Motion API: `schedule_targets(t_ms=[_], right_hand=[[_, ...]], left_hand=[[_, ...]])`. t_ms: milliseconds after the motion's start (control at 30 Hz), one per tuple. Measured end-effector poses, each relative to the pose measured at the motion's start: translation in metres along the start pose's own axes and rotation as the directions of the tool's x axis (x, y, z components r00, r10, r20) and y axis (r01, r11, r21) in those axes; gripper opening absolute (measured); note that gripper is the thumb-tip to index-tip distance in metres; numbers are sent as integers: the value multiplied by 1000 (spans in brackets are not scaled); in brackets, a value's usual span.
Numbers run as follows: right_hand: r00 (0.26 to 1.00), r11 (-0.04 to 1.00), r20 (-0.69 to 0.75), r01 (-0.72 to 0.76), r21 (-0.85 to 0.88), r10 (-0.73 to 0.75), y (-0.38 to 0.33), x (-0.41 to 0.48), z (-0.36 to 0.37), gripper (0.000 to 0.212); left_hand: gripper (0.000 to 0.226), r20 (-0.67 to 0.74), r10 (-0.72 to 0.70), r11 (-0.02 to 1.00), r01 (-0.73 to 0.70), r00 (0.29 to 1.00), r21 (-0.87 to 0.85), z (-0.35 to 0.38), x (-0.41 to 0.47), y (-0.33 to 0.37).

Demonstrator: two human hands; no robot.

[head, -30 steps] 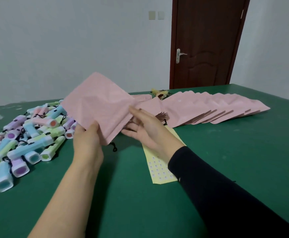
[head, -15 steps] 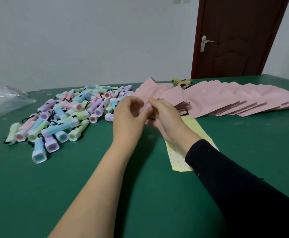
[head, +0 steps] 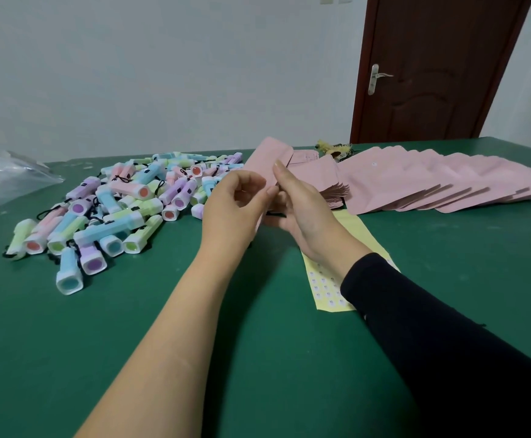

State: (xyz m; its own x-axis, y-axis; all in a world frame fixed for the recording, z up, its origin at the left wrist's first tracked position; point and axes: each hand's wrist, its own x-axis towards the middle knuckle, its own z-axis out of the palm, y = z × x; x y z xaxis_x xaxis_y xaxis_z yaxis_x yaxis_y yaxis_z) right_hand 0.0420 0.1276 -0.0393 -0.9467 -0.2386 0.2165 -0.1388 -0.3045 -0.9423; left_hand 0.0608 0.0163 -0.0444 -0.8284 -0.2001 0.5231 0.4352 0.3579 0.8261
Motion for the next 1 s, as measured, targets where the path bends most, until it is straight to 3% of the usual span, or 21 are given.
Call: schedule_targets(t_ms=[233,333,433,533,633,733,800,900,1000], right_hand=[[1000,998,-26,8,-65,-10,1,-2,3,18],[995,975,-75,42,-219,-60,2,-1,6,25],[975,877,-109,123,-464,-194,4,-1,6,28],[949,775,-89,191,-603,-302,4,-4,7,23],[908,594,-30,248,-765,-417,7,-8,8,22],[858,387,80,310,-868,-508,6,-11,7,27],[830,305,105,315,-898,-548,5,-11,7,35],[823,236,122,296,-926,-555,6,-8,8,42],[849,304,96,289,-908,-520,5,-10,13,43]], left_hand=[[14,-43,-26,999,27,999,22,0,-1,1],[13,-35,-73,997,72,997,-21,0,1,2],[14,-11,-114,992,113,993,-61,1,2,4],[14,-6,-106,994,106,994,-15,4,0,4],[9,-60,-19,989,27,998,144,7,-3,6],[11,-101,19,990,-5,995,138,8,-5,8],[17,-89,24,990,-11,996,143,7,-5,9],[37,-86,45,984,-29,995,174,8,-4,8],[37,-102,30,985,-12,994,170,7,-4,7]])
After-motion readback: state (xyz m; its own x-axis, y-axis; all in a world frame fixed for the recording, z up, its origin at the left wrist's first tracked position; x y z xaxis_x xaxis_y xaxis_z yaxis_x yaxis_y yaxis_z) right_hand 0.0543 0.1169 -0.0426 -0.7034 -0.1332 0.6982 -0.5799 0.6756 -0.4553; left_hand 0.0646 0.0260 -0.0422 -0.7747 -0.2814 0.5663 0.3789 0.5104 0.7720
